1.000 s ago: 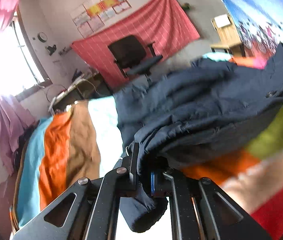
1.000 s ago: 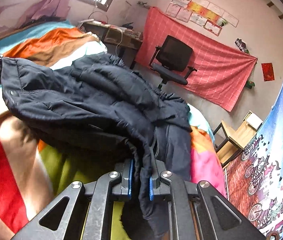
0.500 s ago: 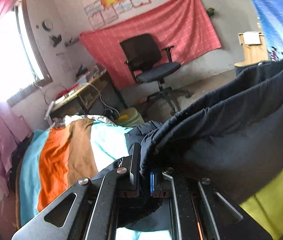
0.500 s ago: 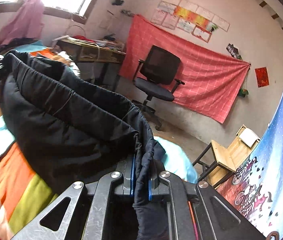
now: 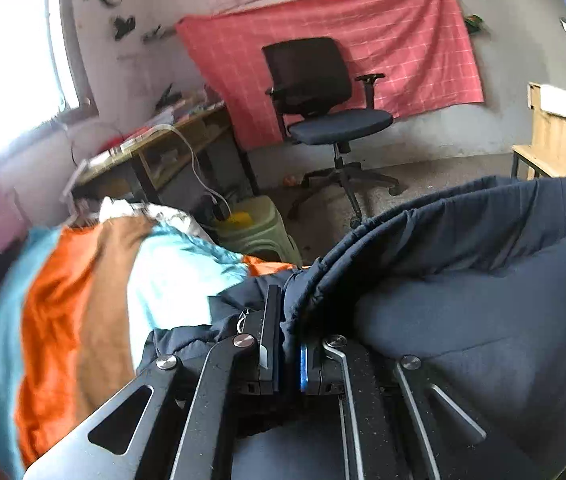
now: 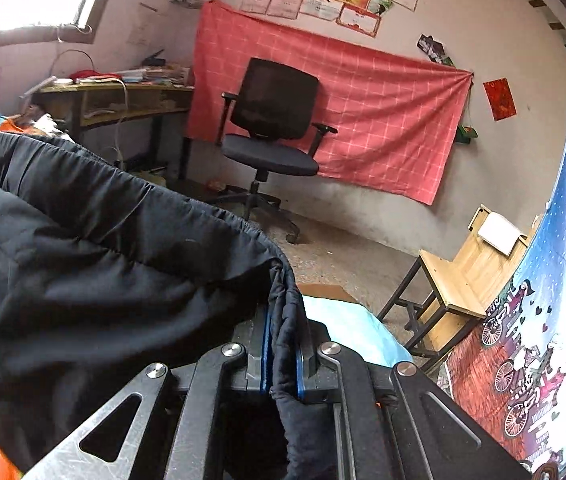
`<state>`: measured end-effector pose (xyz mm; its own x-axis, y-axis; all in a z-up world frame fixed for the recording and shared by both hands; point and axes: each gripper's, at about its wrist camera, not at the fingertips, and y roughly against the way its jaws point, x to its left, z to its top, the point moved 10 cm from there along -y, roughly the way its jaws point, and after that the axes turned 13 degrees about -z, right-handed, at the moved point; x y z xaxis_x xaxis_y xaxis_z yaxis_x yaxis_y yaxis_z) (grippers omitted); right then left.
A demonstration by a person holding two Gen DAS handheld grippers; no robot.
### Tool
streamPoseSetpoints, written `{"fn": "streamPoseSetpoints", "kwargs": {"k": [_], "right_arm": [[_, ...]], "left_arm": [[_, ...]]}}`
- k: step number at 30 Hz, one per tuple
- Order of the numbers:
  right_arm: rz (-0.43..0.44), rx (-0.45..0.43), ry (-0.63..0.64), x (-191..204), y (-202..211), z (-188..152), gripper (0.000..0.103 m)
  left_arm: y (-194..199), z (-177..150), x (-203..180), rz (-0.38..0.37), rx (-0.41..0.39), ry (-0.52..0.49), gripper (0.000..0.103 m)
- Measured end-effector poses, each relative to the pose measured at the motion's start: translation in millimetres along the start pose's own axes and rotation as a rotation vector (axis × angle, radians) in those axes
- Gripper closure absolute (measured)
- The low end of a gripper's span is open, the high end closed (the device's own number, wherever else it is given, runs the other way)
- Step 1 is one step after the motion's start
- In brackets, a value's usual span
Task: Fold large clothes
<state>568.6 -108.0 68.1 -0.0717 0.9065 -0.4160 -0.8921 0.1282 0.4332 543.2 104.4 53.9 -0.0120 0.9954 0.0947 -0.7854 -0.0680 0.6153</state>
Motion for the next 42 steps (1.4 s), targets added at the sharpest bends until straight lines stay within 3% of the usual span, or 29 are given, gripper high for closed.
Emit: {"fn": "streamPoseSetpoints", "kwargs": {"k": [8, 13, 16, 18, 19, 20, 21, 22, 23, 25, 27, 30, 36, 39, 42], "right_arm": [[-0.01, 0.067, -0.002, 16, -54, -13, 0.094], [0.032, 0.096, -0.039, 18, -70, -24, 0.092], [0.08, 0.078, -0.102, 8, -66, -19, 0.073], [0.113, 0.046, -0.145, 0, -58, -12, 0.044], [0.129, 0.022, -0.167, -6, -51, -8, 0.037], [0.141, 0.002, -0.18, -9, -44, -4, 0.029], [0.151, -0.008, -0.188, -12, -40, -1, 0.029], [0.17, -0.01, -0.198, -14, -34, 0, 0.029], [0.202, -0.004, -0.209, -15, -27, -1, 0.028], [0.254, 0.005, -0.218, -13, -16, -5, 0.022], [0.295, 0.013, -0.214, -8, -6, -11, 0.019], [0.371, 0.061, -0.198, 7, 9, -26, 0.019], [0.414, 0.074, -0.131, 34, 20, -45, 0.018], [0.424, 0.099, -0.144, 43, 7, -50, 0.018], [0.416, 0.091, -0.147, 49, -10, -42, 0.018]], "left_arm": [[-53, -14, 4, -0.036, 0.086, 0.073, 0.097], [-56, -9, 3, -0.104, 0.062, 0.133, 0.097], [-51, -8, 6, -0.152, 0.057, 0.164, 0.095], [-43, -5, 7, -0.178, 0.044, 0.17, 0.094], [-39, -3, 7, -0.187, 0.039, 0.17, 0.093], [-33, -2, 9, -0.195, 0.029, 0.174, 0.088], [-29, 0, 9, -0.206, 0.02, 0.179, 0.084], [-23, 1, 10, -0.219, 0.007, 0.187, 0.072], [-17, 2, 12, -0.218, -0.007, 0.195, 0.046], [-2, 7, 19, -0.204, -0.067, 0.214, 0.012], [13, 12, 23, -0.215, -0.123, 0.238, 0.012], [26, 7, 18, -0.262, -0.122, 0.253, 0.012], [40, -24, -34, -0.369, -0.082, 0.133, 0.012], [20, -38, -55, -0.328, -0.02, 0.048, 0.012], [2, -35, -55, -0.284, -0.022, 0.045, 0.011]]}}
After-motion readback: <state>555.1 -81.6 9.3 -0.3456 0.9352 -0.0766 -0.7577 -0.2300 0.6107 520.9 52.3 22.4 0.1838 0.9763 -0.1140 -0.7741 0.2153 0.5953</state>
